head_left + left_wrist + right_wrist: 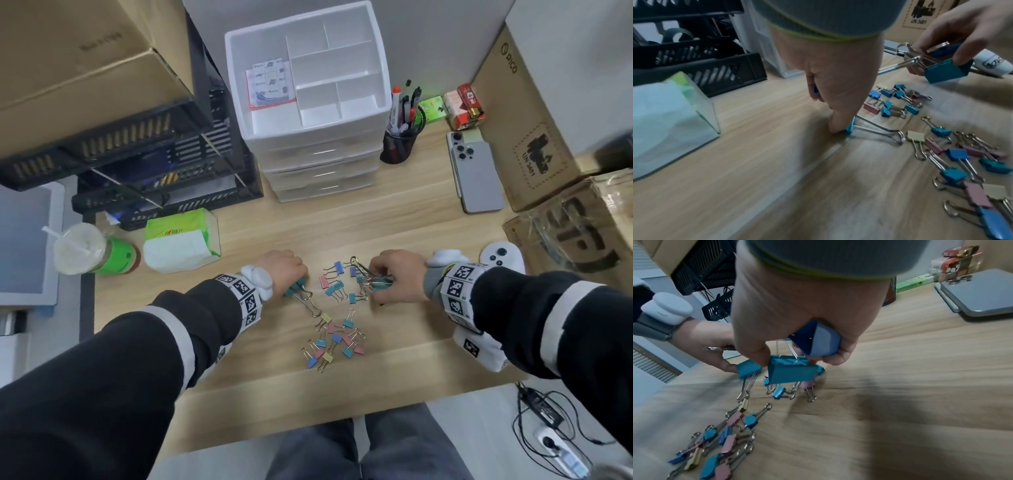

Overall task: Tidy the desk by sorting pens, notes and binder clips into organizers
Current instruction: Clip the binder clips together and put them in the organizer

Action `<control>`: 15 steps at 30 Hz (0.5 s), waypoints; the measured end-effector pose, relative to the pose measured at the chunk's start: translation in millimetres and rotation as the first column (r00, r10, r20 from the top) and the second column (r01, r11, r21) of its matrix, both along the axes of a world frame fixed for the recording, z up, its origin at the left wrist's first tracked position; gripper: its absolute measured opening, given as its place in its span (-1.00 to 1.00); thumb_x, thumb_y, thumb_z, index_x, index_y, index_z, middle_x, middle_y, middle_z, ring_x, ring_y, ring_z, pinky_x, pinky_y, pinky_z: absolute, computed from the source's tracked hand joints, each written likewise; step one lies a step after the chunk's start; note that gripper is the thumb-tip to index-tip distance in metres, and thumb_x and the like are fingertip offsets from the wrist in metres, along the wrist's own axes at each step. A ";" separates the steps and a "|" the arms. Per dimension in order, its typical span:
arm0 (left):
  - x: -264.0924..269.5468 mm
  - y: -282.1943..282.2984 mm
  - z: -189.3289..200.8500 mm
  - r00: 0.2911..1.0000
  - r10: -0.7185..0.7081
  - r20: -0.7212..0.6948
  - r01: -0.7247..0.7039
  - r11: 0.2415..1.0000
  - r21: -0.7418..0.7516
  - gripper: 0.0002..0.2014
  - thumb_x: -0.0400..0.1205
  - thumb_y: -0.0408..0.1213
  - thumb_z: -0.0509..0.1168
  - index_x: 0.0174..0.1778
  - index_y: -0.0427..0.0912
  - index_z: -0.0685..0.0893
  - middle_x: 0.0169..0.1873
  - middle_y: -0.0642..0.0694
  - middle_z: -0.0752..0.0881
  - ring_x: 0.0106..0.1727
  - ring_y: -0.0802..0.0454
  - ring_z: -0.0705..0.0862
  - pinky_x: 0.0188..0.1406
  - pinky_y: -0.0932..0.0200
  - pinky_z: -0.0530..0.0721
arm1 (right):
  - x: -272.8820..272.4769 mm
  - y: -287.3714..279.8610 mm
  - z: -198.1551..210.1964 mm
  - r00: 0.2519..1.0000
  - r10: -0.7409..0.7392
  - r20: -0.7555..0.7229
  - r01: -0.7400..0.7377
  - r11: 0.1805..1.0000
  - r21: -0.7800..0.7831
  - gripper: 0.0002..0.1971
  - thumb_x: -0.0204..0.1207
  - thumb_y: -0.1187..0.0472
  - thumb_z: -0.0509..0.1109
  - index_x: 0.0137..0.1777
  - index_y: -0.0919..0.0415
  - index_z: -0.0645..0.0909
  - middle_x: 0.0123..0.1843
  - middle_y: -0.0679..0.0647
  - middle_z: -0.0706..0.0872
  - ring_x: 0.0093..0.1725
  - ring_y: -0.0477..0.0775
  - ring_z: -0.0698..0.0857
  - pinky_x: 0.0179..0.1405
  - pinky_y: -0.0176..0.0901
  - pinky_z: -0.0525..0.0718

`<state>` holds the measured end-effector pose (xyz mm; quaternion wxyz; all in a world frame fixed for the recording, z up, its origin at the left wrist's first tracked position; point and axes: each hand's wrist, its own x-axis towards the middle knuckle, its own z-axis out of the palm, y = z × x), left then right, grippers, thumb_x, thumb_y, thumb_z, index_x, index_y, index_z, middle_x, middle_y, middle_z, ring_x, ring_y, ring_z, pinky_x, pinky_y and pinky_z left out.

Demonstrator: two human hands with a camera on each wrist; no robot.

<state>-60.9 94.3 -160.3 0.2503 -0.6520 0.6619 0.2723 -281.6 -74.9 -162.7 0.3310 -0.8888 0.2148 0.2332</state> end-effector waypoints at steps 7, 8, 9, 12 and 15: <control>15.7 32.3 31.3 0.615 0.685 -0.391 -0.734 0.678 0.034 -0.54 0.33 -0.14 0.69 0.13 -0.04 0.74 -0.13 0.02 0.77 -0.17 0.09 0.72 -0.08 0.17 0.73 | 26.7 11.9 25.6 0.973 -0.196 0.122 0.180 0.975 0.128 -0.70 0.16 -0.21 0.45 -0.26 -0.15 0.43 -0.22 -0.13 0.56 -0.17 0.06 0.58 -0.19 -0.10 0.57; 17.1 34.1 35.5 0.519 0.735 -0.437 -0.797 0.601 0.065 -0.56 0.31 -0.14 0.71 0.06 -0.03 0.74 -0.19 0.04 0.75 -0.22 0.13 0.70 -0.03 0.15 0.74 | 32.3 15.8 31.4 0.960 -0.239 0.146 0.213 0.962 0.173 -0.70 0.20 -0.16 0.50 -0.29 -0.17 0.40 -0.24 -0.16 0.53 -0.20 0.05 0.56 -0.24 -0.14 0.53; 18.5 32.8 36.7 0.435 0.761 -0.481 -0.836 0.540 0.099 -0.58 0.30 -0.14 0.72 0.01 -0.02 0.73 -0.25 0.07 0.74 -0.27 0.18 0.68 0.03 0.12 0.77 | 38.4 19.1 35.3 0.946 -0.284 0.156 0.248 0.945 0.212 -0.69 0.27 -0.07 0.55 -0.31 -0.16 0.40 -0.25 -0.16 0.51 -0.24 0.04 0.54 -0.28 -0.17 0.51; 16.7 23.4 50.9 0.257 0.746 -0.615 -0.896 0.422 0.138 -0.56 0.37 -0.20 0.70 0.13 -0.16 0.76 -0.36 0.10 0.71 -0.41 0.28 0.63 -0.12 0.24 0.72 | 57.2 26.5 48.8 0.914 -0.345 0.216 0.282 0.920 0.274 -0.70 0.40 0.06 0.56 -0.27 -0.03 0.43 -0.25 -0.07 0.50 -0.32 -0.01 0.47 -0.27 -0.16 0.47; 12.6 11.6 73.4 0.170 0.704 -0.689 -0.897 0.400 0.187 -0.66 0.51 -0.30 0.60 0.18 -0.12 0.74 -0.33 -0.03 0.70 -0.46 0.21 0.60 -0.40 0.35 0.59 | 75.3 30.8 73.2 0.880 -0.386 0.278 0.293 0.901 0.321 -0.75 0.43 0.10 0.53 -0.26 0.03 0.46 -0.23 -0.04 0.55 -0.28 -0.01 0.48 -0.20 -0.08 0.52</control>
